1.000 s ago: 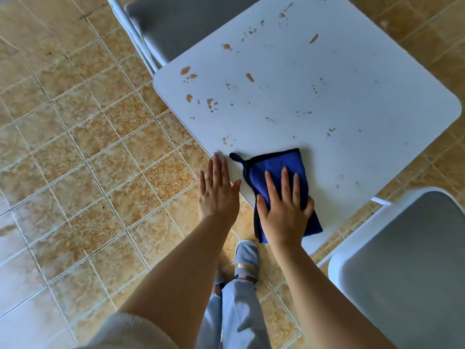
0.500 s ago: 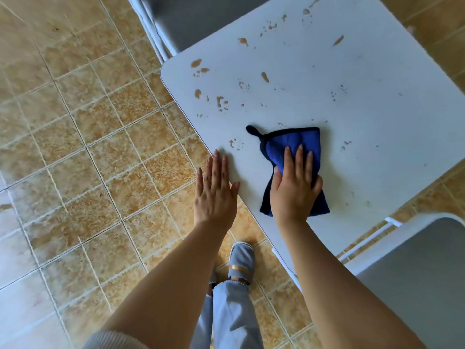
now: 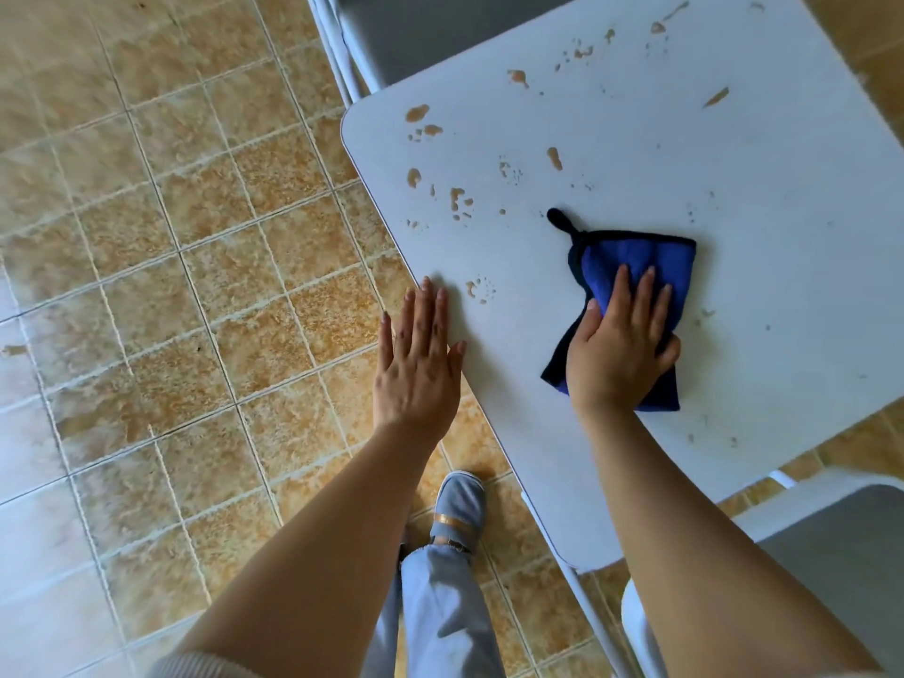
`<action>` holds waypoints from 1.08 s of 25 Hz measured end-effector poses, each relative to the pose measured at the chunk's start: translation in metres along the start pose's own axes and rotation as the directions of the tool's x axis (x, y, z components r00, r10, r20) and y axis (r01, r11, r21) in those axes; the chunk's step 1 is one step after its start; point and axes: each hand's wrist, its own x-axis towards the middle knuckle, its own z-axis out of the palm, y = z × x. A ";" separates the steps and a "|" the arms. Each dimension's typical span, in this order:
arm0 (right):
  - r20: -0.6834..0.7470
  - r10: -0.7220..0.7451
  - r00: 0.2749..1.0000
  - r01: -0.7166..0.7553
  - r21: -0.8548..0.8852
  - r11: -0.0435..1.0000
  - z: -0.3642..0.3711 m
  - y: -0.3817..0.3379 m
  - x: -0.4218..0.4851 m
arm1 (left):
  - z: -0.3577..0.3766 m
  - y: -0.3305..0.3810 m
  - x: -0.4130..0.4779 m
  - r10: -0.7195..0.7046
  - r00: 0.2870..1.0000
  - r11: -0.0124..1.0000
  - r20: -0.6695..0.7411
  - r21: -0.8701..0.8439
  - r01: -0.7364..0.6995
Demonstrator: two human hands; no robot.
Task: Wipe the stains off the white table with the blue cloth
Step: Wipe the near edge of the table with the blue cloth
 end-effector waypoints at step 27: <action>0.045 -0.129 0.991 0.135 -0.154 0.979 0.005 -0.049 -0.072 | -0.021 -0.034 0.065 -0.035 0.998 0.983 0.058 -0.179 0.045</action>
